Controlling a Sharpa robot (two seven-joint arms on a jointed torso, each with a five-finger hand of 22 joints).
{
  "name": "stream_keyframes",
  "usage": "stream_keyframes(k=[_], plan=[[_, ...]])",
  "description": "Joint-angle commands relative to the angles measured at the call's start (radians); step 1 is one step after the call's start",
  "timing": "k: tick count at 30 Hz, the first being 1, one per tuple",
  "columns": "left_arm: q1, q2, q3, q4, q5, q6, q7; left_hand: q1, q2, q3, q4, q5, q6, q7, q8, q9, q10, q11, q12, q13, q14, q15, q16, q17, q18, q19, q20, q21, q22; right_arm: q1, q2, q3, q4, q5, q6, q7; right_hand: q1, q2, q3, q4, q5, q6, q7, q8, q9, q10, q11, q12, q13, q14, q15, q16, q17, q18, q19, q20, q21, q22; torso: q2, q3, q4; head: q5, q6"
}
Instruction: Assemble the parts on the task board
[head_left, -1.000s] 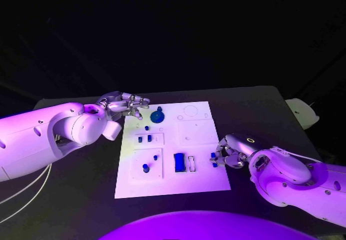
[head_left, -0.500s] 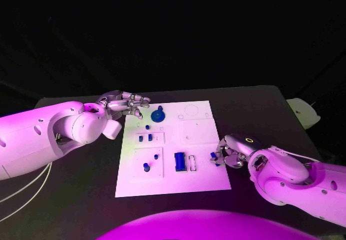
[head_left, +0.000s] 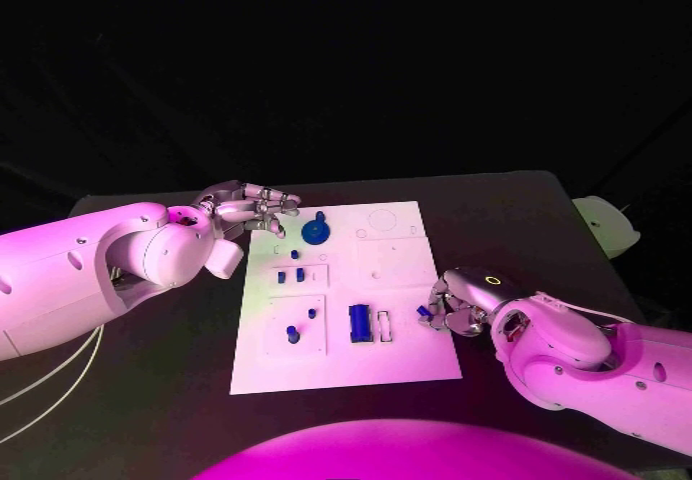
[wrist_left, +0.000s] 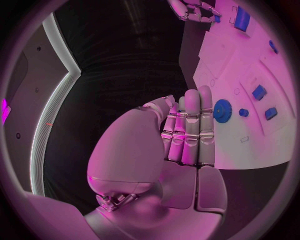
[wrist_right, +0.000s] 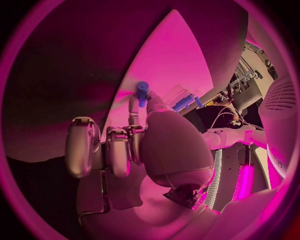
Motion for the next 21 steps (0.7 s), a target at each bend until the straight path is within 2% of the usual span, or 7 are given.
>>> stream_keyframes(k=[1, 4, 9, 13, 17, 21], plan=[[0.001, 0.002, 0.001, 0.003, 0.003, 0.016, 0.003, -0.003, 0.007, 0.004, -0.001, 0.003, -0.01, 0.0, 0.003, 0.001, -0.008, 0.0, 0.004, 0.001, -0.004, 0.002, -0.003, -0.002, 0.006, 0.005, 0.001, 0.003, 0.001, -0.01, 0.0, -0.008, -0.008, -0.003, 0.067, -0.013, 0.052, 0.019, 0.03, -0.022, 0.002, 0.003, -0.007, -0.007, -0.015, 0.058, -0.003, -0.007, 0.184, 0.102, -0.002, 0.002, 0.255, 0.0, 0.033, 0.0, -0.004, 0.203, 0.0, -0.0002, -0.0001, 0.0, 0.0], [0.001, 0.002, 0.001, 0.003, 0.003, 0.016, 0.002, -0.003, 0.007, 0.004, -0.001, 0.003, -0.01, 0.0, 0.003, 0.001, -0.008, 0.0, 0.004, 0.001, -0.004, 0.002, -0.003, -0.002, 0.006, 0.005, 0.001, 0.003, 0.001, -0.011, 0.0, -0.008, -0.005, -0.004, 0.064, -0.014, 0.081, 0.019, 0.064, -0.042, 0.013, 0.006, -0.007, -0.015, -0.021, 0.057, -0.004, -0.007, 0.184, 0.102, -0.002, 0.002, 0.255, 0.0, 0.033, -0.002, -0.004, 0.204, 0.0, 0.0002, 0.0001, 0.0, 0.0], [0.001, 0.002, 0.001, 0.003, 0.003, 0.015, 0.002, -0.002, 0.007, 0.005, -0.001, 0.003, -0.01, 0.0, 0.003, 0.001, -0.009, 0.0, 0.004, 0.001, -0.004, 0.002, -0.003, -0.002, 0.006, 0.005, 0.001, 0.003, 0.001, -0.011, -0.002, -0.008, 0.006, 0.009, 0.017, -0.016, 0.082, 0.015, 0.106, -0.05, 0.04, 0.01, -0.007, -0.023, -0.026, 0.059, -0.005, -0.004, 0.186, 0.103, -0.002, 0.004, 0.258, -0.002, 0.036, -0.003, 0.005, 0.206, 0.0, 0.0008, -0.0003, 0.001, 0.002], [0.001, 0.003, 0.001, 0.003, 0.003, 0.016, 0.001, 0.001, 0.009, 0.008, -0.003, 0.004, -0.01, 0.0, 0.003, 0.001, -0.01, 0.0, 0.005, 0.001, -0.004, 0.001, -0.003, -0.002, 0.006, 0.005, 0.001, 0.003, 0.001, -0.011, -0.008, -0.008, 0.027, 0.039, -0.04, -0.014, 0.063, 0.008, 0.13, -0.045, 0.059, 0.012, -0.006, -0.027, -0.027, 0.06, -0.003, -0.003, 0.187, 0.104, -0.002, 0.005, 0.26, -0.002, 0.037, -0.002, 0.008, 0.207, -0.001, -0.0004, -0.0006, 0.0, 0.003], [0.001, 0.004, 0.001, 0.003, 0.003, 0.021, -0.005, 0.002, 0.01, 0.01, -0.004, 0.004, -0.011, 0.0, 0.003, 0.001, -0.01, 0.0, 0.005, 0.001, -0.004, 0.001, -0.003, -0.002, 0.006, 0.004, 0.001, 0.003, 0.001, -0.01, -0.016, -0.008, 0.052, 0.101, -0.115, -0.001, 0.035, -0.006, 0.166, -0.033, 0.115, 0.015, -0.006, -0.03, -0.026, 0.062, -0.003, 0.0, 0.19, 0.104, -0.001, 0.006, 0.263, -0.004, 0.04, -0.002, 0.019, 0.209, 0.0, -0.0003, 0.0006, -0.003, 0.006], [0.001, 0.006, 0.001, 0.003, 0.003, 0.026, -0.008, 0.0, 0.009, 0.014, -0.004, 0.004, -0.02, 0.005, -0.001, 0.0, -0.023, 0.004, 0.001, -0.002, -0.005, 0.004, -0.004, -0.003, 0.006, 0.004, 0.001, 0.003, 0.001, -0.008, -0.018, -0.007, 0.072, 0.163, -0.157, 0.012, 0.023, -0.013, 0.181, -0.028, 0.125, 0.017, -0.006, -0.029, -0.024, 0.063, -0.004, 0.001, 0.191, 0.104, -0.001, 0.006, 0.263, -0.005, 0.042, -0.002, 0.023, 0.21, -0.001, -0.0011, 0.0015, -0.006, 0.009]])
